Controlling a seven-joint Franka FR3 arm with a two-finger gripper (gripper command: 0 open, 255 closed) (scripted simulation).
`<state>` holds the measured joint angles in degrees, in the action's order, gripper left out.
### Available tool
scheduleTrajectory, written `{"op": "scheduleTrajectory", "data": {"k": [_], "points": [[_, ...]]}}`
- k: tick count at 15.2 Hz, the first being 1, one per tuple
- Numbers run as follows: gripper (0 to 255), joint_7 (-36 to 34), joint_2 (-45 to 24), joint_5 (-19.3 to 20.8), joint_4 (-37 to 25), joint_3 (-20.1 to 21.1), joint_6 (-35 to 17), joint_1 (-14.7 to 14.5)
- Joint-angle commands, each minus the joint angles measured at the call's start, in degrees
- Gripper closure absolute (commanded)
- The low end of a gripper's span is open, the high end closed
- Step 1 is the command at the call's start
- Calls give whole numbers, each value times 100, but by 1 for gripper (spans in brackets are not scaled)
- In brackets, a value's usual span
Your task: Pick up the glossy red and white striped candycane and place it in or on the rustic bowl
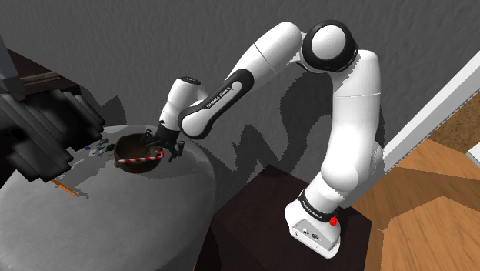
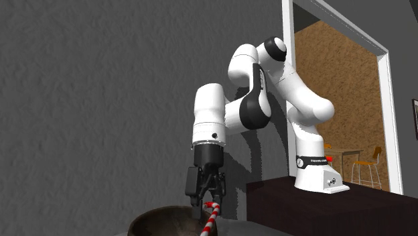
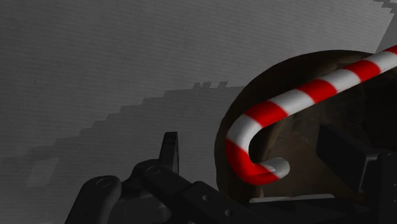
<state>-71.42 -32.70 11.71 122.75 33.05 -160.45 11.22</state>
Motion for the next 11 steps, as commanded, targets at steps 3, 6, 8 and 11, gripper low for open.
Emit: {"op": "scheduleTrajectory", "data": {"k": [3, 6, 8, 11], "points": [[0, -2, -4, 3, -1, -5, -5, -5], [255, -2, -4, 3, -1, -4, -4, -4], [255, -2, -4, 3, -1, -4, -5, -4], [255, -3, -4, 4, 1, -5, -7, -5]]}}
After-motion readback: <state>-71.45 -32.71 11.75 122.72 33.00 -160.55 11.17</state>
